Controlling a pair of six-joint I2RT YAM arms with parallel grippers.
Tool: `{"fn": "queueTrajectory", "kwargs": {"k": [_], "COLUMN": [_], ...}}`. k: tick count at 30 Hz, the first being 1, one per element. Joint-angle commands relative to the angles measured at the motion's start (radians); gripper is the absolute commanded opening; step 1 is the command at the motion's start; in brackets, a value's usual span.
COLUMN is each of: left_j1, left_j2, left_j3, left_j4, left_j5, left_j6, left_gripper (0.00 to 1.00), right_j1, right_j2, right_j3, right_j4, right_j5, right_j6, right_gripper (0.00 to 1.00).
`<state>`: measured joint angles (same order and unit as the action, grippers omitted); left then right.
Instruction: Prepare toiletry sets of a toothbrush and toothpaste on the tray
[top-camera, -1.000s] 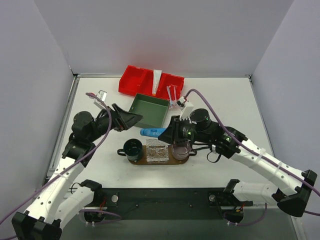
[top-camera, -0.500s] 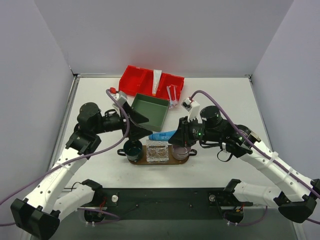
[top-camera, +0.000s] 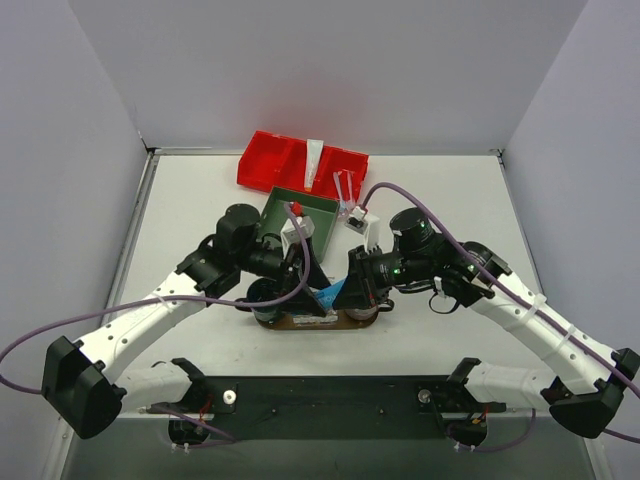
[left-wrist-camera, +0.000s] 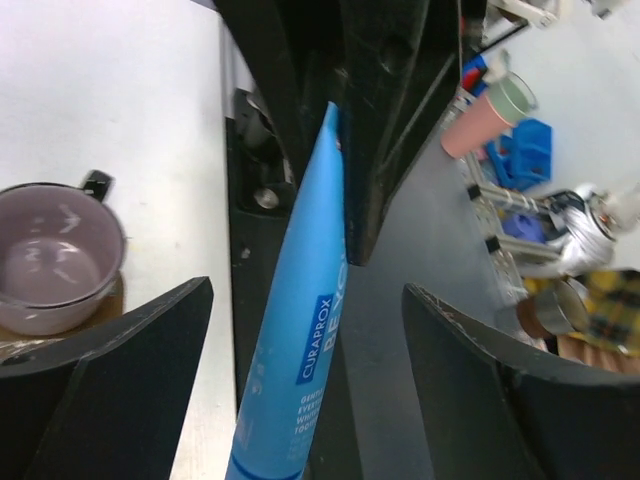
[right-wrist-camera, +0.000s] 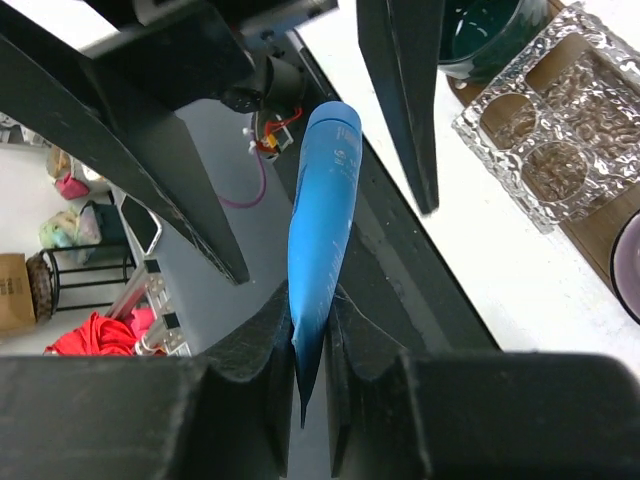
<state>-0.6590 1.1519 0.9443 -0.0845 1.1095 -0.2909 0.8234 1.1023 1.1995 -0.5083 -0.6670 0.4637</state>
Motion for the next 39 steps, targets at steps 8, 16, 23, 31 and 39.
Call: {"fn": "queueTrajectory", "kwargs": {"k": [8, 16, 23, 31, 39], "left_j1": [-0.071, -0.071, -0.068, -0.057, -0.014], "left_j2": [0.029, 0.000, -0.078, -0.133, -0.152], "left_j3": [0.001, -0.009, -0.113, -0.165, -0.193], "left_j4": [0.045, 0.069, 0.322, 0.442, 0.508], "left_j5": [0.162, 0.101, -0.140, -0.185, -0.140], "left_j6": [-0.001, -0.022, -0.146, -0.195, -0.241], "left_gripper": [0.34, 0.11, 0.10, 0.11, 0.12], "right_j1": [-0.009, -0.055, -0.093, -0.112, -0.109], "right_j2": [0.019, 0.005, -0.061, -0.206, -0.136], "right_j3": [0.077, 0.055, 0.014, -0.141, -0.143], "right_j4": [-0.030, -0.029, 0.097, 0.465, 0.496], "right_j5": [-0.080, -0.034, 0.029, 0.159, 0.029], "right_j6": [-0.062, -0.054, -0.011, 0.090, 0.113], "right_gripper": [0.00, 0.09, 0.49, 0.62, 0.59]}}
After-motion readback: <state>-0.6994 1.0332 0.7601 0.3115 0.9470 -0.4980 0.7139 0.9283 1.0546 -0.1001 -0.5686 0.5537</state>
